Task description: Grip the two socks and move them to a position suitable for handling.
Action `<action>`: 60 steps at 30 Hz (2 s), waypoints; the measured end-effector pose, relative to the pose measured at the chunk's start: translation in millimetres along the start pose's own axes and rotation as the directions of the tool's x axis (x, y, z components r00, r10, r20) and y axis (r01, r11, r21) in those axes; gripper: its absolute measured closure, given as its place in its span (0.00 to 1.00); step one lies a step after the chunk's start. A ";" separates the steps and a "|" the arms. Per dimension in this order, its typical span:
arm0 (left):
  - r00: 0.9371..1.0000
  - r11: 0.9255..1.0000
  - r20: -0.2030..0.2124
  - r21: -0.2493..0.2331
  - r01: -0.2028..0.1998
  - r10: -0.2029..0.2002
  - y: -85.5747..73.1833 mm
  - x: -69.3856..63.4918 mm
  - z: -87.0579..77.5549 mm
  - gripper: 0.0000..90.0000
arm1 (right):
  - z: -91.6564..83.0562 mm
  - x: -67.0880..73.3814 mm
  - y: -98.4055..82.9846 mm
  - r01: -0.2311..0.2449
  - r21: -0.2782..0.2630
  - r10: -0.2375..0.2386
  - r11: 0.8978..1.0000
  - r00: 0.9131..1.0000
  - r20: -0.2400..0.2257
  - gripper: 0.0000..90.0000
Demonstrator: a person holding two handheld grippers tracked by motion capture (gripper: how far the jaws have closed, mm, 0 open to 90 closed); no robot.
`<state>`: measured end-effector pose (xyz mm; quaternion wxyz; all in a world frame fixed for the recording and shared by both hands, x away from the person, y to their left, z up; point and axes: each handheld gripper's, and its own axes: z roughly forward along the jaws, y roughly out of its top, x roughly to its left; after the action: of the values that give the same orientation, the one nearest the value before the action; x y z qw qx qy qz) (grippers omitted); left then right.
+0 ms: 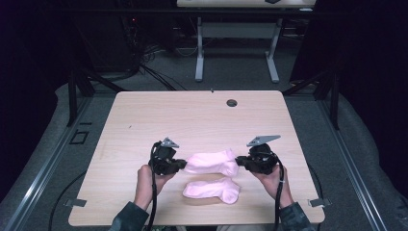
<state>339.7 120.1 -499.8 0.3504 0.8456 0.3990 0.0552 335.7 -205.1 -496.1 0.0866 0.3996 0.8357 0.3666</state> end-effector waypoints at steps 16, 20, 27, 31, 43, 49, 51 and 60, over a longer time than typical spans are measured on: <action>0.989 0.996 0.130 0.068 0.058 -0.067 -35.4 -15.7 -8.0 0.95 | -16.6 28.4 -34.9 -0.003 0.083 0.009 0.997 0.997 -0.071 0.93; 0.988 0.993 0.131 0.096 0.066 -0.078 -40.3 -13.0 -2.7 0.95 | -10.9 27.2 -39.9 -0.021 0.104 0.029 0.994 0.996 -0.080 0.93; 0.997 0.985 0.067 0.167 0.036 -0.048 -47.8 -11.5 19.1 0.94 | 16.9 26.8 -50.5 -0.003 0.181 0.010 0.983 0.999 -0.037 0.93; 1.000 0.984 0.014 0.177 0.005 -0.008 -50.3 -13.9 22.8 0.94 | 24.5 28.5 -54.8 0.017 0.178 -0.017 0.984 1.000 -0.002 0.93; 1.000 0.990 -0.026 0.143 -0.007 0.011 -51.2 -13.9 16.8 0.89 | 27.9 27.0 -59.5 0.025 0.180 -0.029 0.983 0.999 0.018 0.87; 0.997 0.994 -0.079 0.107 -0.003 0.012 -48.4 -12.0 6.3 0.65 | 17.7 26.1 -56.8 0.013 0.117 -0.015 0.993 1.000 0.012 0.67; 0.996 0.996 -0.092 0.085 -0.009 0.017 -48.2 -10.5 0.7 0.53 | 10.5 24.3 -55.9 0.017 0.067 -0.018 0.998 1.000 0.022 0.56; 0.976 0.999 -0.214 -0.025 -0.033 0.027 -53.0 -3.0 -34.0 0.17 | -29.8 9.8 -57.9 0.015 -0.078 -0.006 0.997 0.994 0.111 0.16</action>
<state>291.3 159.7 -507.5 0.3167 0.8356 0.4205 0.1568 281.1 -238.0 -512.7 0.1505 0.4114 0.8166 0.3760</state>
